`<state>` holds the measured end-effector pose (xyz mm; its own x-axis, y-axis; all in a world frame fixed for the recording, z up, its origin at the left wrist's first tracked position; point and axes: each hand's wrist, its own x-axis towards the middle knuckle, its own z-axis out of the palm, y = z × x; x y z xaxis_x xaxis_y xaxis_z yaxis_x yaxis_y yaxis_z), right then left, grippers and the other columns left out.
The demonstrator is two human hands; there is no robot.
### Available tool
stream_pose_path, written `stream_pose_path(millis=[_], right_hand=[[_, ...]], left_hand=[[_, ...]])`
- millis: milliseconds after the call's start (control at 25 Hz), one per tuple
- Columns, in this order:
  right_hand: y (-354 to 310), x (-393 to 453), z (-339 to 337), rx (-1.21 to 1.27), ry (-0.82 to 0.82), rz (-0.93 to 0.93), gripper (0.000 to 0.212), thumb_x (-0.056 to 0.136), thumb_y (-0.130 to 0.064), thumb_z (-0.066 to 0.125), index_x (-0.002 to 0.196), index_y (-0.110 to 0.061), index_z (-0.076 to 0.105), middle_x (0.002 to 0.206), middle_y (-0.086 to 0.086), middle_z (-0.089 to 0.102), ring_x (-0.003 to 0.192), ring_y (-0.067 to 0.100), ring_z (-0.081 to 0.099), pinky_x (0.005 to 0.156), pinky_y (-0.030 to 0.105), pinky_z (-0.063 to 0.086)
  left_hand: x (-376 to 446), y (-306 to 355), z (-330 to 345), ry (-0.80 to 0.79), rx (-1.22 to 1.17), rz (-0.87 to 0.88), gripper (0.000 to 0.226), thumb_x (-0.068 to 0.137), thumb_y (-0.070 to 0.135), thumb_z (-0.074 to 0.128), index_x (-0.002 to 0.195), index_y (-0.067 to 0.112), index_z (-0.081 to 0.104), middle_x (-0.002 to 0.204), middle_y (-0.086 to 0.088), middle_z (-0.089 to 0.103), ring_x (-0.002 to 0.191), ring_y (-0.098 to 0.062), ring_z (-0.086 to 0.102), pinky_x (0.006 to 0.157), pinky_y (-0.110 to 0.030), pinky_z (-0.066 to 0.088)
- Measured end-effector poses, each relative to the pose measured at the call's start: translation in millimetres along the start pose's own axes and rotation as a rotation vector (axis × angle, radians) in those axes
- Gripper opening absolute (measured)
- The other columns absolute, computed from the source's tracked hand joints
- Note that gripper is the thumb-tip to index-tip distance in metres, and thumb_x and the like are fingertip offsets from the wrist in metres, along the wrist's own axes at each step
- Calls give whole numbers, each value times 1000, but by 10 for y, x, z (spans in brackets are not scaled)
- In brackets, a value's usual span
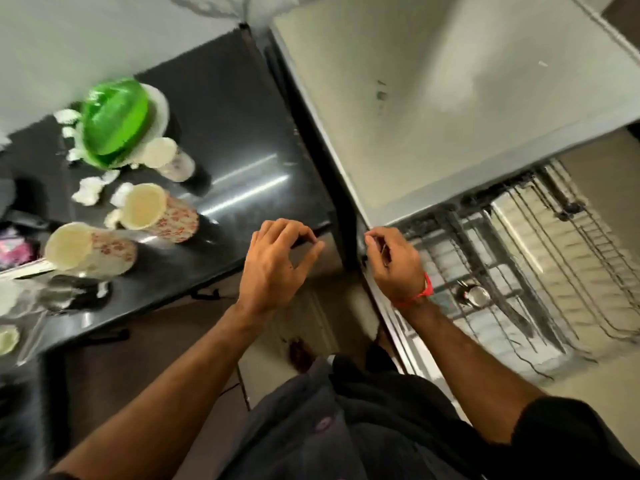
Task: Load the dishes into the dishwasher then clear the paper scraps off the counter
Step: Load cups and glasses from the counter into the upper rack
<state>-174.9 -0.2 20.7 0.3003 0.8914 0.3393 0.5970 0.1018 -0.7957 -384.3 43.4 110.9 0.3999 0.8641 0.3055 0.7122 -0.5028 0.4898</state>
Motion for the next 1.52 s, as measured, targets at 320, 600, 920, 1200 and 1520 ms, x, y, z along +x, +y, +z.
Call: stream_pose_path(millis=[320, 600, 920, 1200, 1520], right_hand=[[-1413, 356, 1195, 226, -494, -109, 28, 89, -10, 65, 116, -17, 65, 99, 0, 60, 75, 14, 60, 74, 17, 46], [-1768, 441, 1448, 184, -479, -79, 29, 89, -11, 65, 116, -22, 65, 104, -3, 60, 83, 11, 61, 77, 18, 49], [-1541, 225, 936, 153, -490, -127, 61, 85, -22, 72, 140, -17, 47, 132, 1, 50, 115, 10, 52, 93, 30, 49], [-1105, -22, 38, -104, -408, -419, 85, 77, -41, 81, 142, -9, 37, 150, 19, 34, 140, 33, 35, 111, 51, 33], [-48, -690, -1087, -171, -330, 17, 88, 76, -42, 81, 144, -10, 34, 147, 9, 45, 138, 15, 39, 115, 31, 32]], left_hand=[[-441, -1020, -878, 358, 76, -476, 57, 86, 36, 74, 134, 28, 45, 148, -10, 38, 137, -33, 35, 112, -32, 17], [-143, -1671, -1011, 286, -309, -606, 94, 80, 33, 84, 151, 10, 28, 150, -4, 39, 137, -16, 38, 119, -35, 29], [-112, -1483, -988, 243, -482, -657, 69, 81, 55, 76, 140, 35, 45, 130, 3, 62, 115, -10, 60, 97, -31, 52], [228, -190, -400, -667, -1084, -1063, 48, 90, 62, 58, 117, 23, 68, 110, -11, 75, 98, -25, 73, 74, -44, 62], [384, 788, 1083, -1303, -830, -1175, 77, 85, 75, 54, 129, 12, 58, 119, -22, 65, 89, -35, 70, 70, -44, 62]])
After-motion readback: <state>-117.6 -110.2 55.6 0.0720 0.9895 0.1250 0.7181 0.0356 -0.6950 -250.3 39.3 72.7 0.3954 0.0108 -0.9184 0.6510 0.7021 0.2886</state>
